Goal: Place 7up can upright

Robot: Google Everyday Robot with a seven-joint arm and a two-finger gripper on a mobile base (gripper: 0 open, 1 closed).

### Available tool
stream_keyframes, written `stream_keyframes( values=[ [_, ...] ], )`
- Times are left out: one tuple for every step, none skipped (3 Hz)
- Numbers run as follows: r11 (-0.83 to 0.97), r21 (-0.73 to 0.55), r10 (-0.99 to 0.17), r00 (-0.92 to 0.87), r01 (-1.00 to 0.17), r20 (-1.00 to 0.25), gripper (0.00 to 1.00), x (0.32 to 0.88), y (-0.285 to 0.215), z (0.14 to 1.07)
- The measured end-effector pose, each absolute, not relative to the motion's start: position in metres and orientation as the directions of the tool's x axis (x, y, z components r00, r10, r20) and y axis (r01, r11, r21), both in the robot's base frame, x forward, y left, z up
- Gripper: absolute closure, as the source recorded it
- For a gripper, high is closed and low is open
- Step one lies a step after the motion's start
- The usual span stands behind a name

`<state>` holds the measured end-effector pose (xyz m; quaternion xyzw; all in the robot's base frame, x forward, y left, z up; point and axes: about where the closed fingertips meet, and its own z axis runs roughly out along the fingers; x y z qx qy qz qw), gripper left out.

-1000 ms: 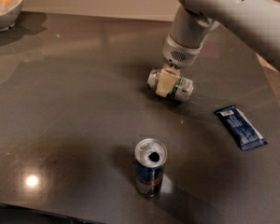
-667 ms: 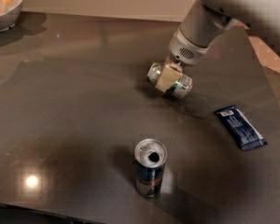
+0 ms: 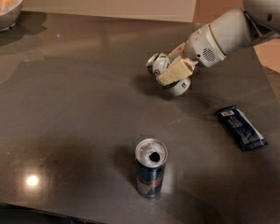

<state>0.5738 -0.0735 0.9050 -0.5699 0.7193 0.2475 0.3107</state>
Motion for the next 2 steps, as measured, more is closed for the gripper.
stream_keyframes(
  values=[
    [0.209, 0.012, -0.549, -0.127, -0.978, -0.826, 1.0, 0.571, -0.0758, 0.9124],
    [0.201, 0.026, -0.453, -0.117, -0.979, -0.884, 1.0, 0.5676, -0.0755, 0.9095]
  ],
)
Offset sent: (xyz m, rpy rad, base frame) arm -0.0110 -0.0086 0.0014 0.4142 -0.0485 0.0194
